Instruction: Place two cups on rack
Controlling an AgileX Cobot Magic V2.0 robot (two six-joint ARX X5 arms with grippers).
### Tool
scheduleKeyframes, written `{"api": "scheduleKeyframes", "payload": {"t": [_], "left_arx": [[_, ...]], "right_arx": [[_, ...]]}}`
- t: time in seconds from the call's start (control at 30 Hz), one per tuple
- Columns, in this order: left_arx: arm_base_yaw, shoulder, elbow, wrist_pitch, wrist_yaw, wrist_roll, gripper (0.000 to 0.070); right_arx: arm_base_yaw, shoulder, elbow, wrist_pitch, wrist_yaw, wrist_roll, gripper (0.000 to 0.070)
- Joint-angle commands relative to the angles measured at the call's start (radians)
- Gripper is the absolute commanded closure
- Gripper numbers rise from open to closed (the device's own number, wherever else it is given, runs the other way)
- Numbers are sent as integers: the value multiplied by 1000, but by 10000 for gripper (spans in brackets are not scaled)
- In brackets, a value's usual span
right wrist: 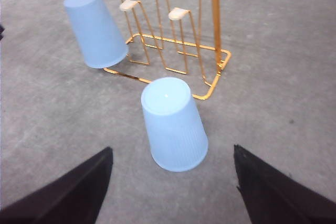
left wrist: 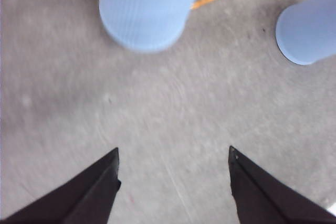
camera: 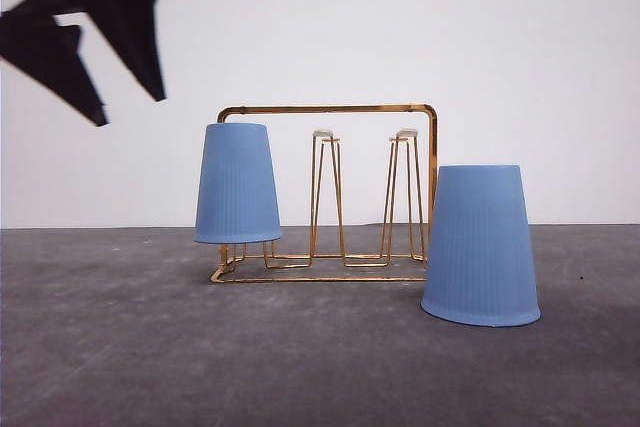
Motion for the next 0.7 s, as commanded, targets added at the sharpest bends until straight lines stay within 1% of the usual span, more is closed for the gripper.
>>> {"api": "scheduleKeyframes", "payload": {"t": [0.0,0.13,0.27,0.43,0.57,0.67], "left_arx": [[6,-53,-70,47,2,-61,323],[12,-172,-198,102,0,-120,322],[12,-233,-239,103,0,-141,317],[12,-248,-240,109,-2,-154,317],[12,-248,-240,109,-2,-158,317],[12,-248,-240,109,-2,-160,317]], "right_arx": [[17,45,13,42,-1,-4,217],[59,189,13,150,6,-4,158],[99,343,13,269,14,-4,121],[150,535,13,432,81,-6,106],[179,665,13,547,86,-9,103],[195,753,13,608,86,-8,103]]}}
